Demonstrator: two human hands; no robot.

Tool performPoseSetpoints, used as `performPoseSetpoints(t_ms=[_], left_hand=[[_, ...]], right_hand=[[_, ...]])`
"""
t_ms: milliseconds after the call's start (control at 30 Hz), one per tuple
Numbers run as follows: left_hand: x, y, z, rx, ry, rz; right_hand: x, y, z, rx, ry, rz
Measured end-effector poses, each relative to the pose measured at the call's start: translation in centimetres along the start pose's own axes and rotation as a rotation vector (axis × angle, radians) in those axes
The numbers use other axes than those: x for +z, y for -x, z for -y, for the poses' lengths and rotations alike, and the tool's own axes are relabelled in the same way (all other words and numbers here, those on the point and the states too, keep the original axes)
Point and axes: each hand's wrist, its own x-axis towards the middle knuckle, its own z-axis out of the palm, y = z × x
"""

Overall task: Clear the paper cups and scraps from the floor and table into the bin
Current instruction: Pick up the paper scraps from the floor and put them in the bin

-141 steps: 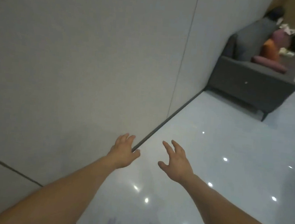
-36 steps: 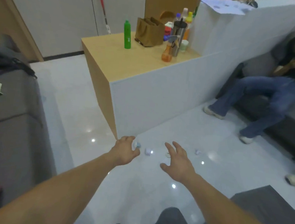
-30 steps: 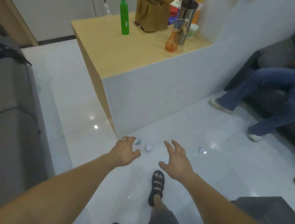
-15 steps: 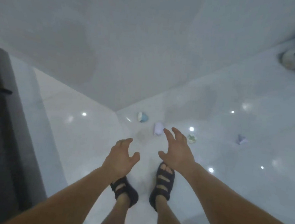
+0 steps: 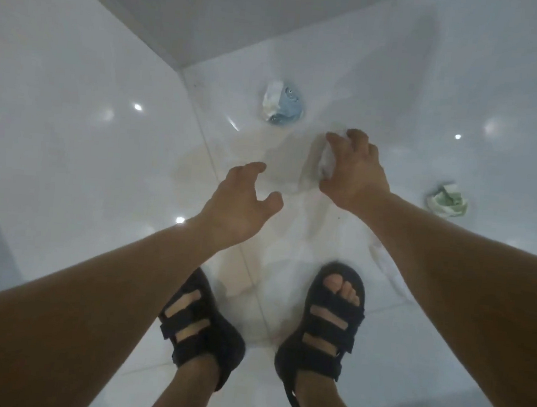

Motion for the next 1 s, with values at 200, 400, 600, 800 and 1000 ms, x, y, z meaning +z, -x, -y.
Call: performPoseSetpoints(t_ms=[200,400,600,800,1000], left_hand=[[0.8,-0.3,0.7,-0.062,0.240,0.023],[-1.8,0.8,0.8,-0.034,0.496,-0.008],[-4.5,-1.0,2.8,-0.099,0.704,-0.082],[-3.9,-0.9,6.5,-0.142,0.515,-0.171],[-4.7,1.1,8.0,-0.128,0.403,-0.131]], right_hand=[[2.1,3.4,2.6,-0.182,-0.221,-0.038],[0.0,6.0,7.5,-0.439,-0.396,-0.033],[-2.4,1.2,8.4,-0.573,-0.264,-0.048],[-1.8,-6.6,8.4,-0.315,0.227,-0.047],[1.3,-2.6,9.5,-0.258,0.110,0.019]])
